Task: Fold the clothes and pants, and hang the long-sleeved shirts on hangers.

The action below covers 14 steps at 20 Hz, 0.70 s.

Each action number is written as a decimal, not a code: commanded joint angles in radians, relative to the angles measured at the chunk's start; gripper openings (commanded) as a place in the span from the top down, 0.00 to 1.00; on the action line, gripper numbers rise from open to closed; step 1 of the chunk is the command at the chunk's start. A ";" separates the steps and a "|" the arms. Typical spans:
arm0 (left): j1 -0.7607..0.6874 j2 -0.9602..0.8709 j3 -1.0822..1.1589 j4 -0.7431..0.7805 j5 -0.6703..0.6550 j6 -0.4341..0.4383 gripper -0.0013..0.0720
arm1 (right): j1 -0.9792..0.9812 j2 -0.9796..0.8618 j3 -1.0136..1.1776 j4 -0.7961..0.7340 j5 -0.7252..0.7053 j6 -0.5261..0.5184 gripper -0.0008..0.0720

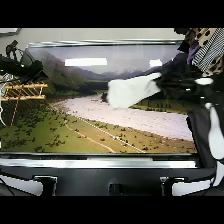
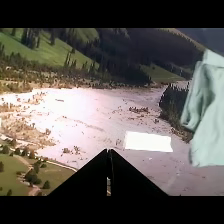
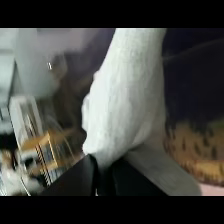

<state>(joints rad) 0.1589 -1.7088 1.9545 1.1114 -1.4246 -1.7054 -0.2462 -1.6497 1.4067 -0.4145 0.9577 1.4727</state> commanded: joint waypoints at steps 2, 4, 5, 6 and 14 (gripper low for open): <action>0.000 0.000 0.000 0.000 -0.009 0.000 0.96 | -0.221 0.117 0.013 -0.099 -0.026 0.121 0.94; 0.000 0.000 0.000 0.000 -0.009 0.000 0.96 | -0.308 0.175 0.013 -0.154 -0.037 0.172 0.94; 0.000 0.000 0.000 0.000 -0.010 0.000 0.96 | -0.344 0.201 0.013 -0.179 -0.044 0.198 0.94; 0.000 0.000 0.000 0.000 -0.010 0.000 0.96 | -0.378 0.230 0.013 -0.213 -0.044 0.240 0.94; 0.000 0.000 0.000 0.000 -0.055 0.001 0.96 | -0.475 0.426 0.013 -0.689 0.016 0.651 0.94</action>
<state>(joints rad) 0.1589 -1.7088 1.9541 1.1110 -1.4609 -1.7054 -0.6987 -1.2869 1.4189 -0.8928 0.9466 1.9560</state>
